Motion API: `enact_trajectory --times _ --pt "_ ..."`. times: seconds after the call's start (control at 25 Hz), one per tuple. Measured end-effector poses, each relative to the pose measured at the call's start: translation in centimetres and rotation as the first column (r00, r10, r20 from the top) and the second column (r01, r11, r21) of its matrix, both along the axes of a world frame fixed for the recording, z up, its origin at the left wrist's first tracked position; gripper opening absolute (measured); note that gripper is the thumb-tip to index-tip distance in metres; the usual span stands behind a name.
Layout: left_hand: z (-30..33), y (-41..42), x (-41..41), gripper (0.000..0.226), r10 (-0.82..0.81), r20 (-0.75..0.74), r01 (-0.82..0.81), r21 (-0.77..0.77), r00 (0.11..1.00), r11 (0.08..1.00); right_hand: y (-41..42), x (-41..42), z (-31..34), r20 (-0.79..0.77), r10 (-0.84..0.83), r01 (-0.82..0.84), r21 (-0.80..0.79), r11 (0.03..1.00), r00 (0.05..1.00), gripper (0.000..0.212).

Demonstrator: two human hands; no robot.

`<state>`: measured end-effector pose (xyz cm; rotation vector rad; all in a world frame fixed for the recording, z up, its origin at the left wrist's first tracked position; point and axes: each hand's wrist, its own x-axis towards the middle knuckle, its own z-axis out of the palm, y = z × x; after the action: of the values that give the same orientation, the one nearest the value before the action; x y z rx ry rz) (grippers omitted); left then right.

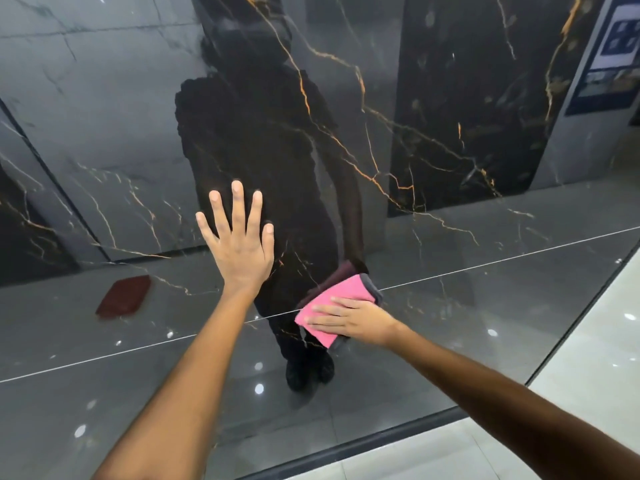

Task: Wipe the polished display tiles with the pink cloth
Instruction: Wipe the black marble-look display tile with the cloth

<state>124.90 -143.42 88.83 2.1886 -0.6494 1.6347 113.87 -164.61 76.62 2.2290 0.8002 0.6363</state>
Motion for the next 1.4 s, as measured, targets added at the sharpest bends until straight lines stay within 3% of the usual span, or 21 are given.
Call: enact_trajectory --times 0.04,0.12,0.16,0.24,0.32,0.36,0.44,0.56,0.72,0.8,0.88,0.92,0.96,1.04,1.08,1.12,1.16,1.28,1.32,1.36,1.4 --pt "0.0 0.0 0.0 0.057 0.003 -0.009 -0.003 0.007 1.000 1.000 -1.8 -0.5 0.6 0.014 0.010 -0.011 0.088 0.996 1.000 0.098" --pt "0.2 0.0 -0.2 0.054 0.008 -0.023 -0.008 0.021 1.000 1.000 -5.1 -0.6 4.6 0.163 -0.059 -0.027 0.479 0.877 0.985 0.099" --pt "0.5 0.1 -0.3 0.052 -0.001 -0.042 0.001 0.007 0.999 1.000 -6.9 -0.8 7.1 0.200 -0.149 -0.034 0.698 0.715 0.969 0.095" --pt "0.9 -0.4 -1.1 0.051 -0.066 -0.101 0.058 -0.084 0.993 0.995 -10.0 -0.9 11.7 0.197 -0.392 -0.140 0.976 0.169 0.898 0.083" --pt "0.6 -2.0 -2.4 0.052 -0.148 -0.157 0.131 -0.114 0.976 0.985 -8.8 0.0 12.7 0.069 -0.584 -0.367 0.835 -0.409 0.808 0.077" --pt "0.0 -3.0 -3.0 0.052 -0.175 -0.173 0.162 -0.084 0.969 0.983 -6.2 0.4 12.0 -0.054 -0.615 -0.406 0.704 -0.582 0.787 0.076" --pt "-1.9 -4.6 -3.2 0.055 -0.171 -0.177 0.174 -0.001 0.969 0.985 0.5 0.3 8.2 -0.185 -0.490 -0.292 0.609 -0.738 0.852 0.079" --pt "-3.3 -4.9 -1.9 0.062 -0.116 -0.123 0.126 0.080 0.986 0.989 3.2 -0.2 3.5 -0.228 -0.332 -0.069 0.722 -0.688 0.915 0.085" --pt "-3.9 -4.9 -1.2 0.059 -0.082 -0.045 0.086 0.116 0.996 0.989 -12.2 -1.6 8.5 -0.331 -0.522 -0.299 0.535 -0.790 0.786 0.074" --pt "-4.4 -5.1 -1.1 0.061 -0.085 -0.046 0.088 0.086 0.995 0.992 -14.7 -1.9 10.9 -0.302 -0.584 -0.391 0.509 -0.767 0.753 0.069" --pt "-4.7 -5.1 -0.8 0.061 -0.068 -0.013 0.068 0.084 0.998 0.994 -9.1 -0.9 11.7 -0.126 -0.592 -0.313 0.751 -0.581 0.796 0.071" --pt "-4.6 -5.1 -0.7 0.060 -0.048 -0.008 0.049 0.087 0.999 0.995 -4.8 -0.3 11.1 -0.060 -0.518 -0.204 0.876 -0.437 0.853 0.078" --pt "-4.4 -5.1 -0.7 0.059 -0.041 -0.016 0.043 0.092 0.999 0.995 -1.1 -0.1 9.8 -0.010 -0.441 -0.098 0.970 -0.221 0.898 0.083" --pt "-4.2 -5.1 -0.9 0.058 -0.057 -0.020 0.059 0.119 0.998 0.991 0.7 -0.6 8.5 -0.036 -0.347 0.091 0.985 0.145 0.937 0.090" --pt "-4.1 -5.2 -1.1 0.059 -0.058 -0.024 0.060 0.122 0.998 0.991 -1.6 -0.7 9.4 -0.008 -0.350 0.091 0.971 0.222 0.937 0.090" --pt "-3.8 -5.2 -1.4 0.058 -0.066 -0.049 0.071 0.102 0.997 0.992 -4.6 -0.9 11.0 0.038 -0.364 0.055 0.969 0.242 0.931 0.087" --pt "-3.4 -5.3 -2.0 0.057 -0.092 -0.089 0.097 0.054 0.992 0.994 -7.5 -1.1 13.3 0.058 -0.418 0.025 0.982 0.190 0.907 0.081" --pt "0.1 -6.2 -4.0 0.042 -0.178 -0.126 0.161 -0.130 0.976 0.978 -12.3 -1.3 20.3 0.046 -0.620 -0.216 0.956 -0.201 0.783 0.077" --pt "2.4 -6.6 -4.3 0.041 -0.208 -0.104 0.188 -0.170 0.973 0.967 -10.4 -1.2 21.4 0.027 -0.630 -0.255 0.928 -0.273 0.776 0.078" --pt "5.2 -6.9 -4.4 0.042 -0.228 -0.070 0.210 -0.203 0.971 0.956 -7.6 -1.3 21.6 0.048 -0.583 -0.229 0.943 -0.242 0.811 0.080" --pt "8.2 -7.0 -4.2 0.045 -0.230 -0.042 0.215 -0.228 0.972 0.950 -4.7 -1.2 20.8 0.123 -0.480 -0.156 0.987 -0.029 0.869 0.080"
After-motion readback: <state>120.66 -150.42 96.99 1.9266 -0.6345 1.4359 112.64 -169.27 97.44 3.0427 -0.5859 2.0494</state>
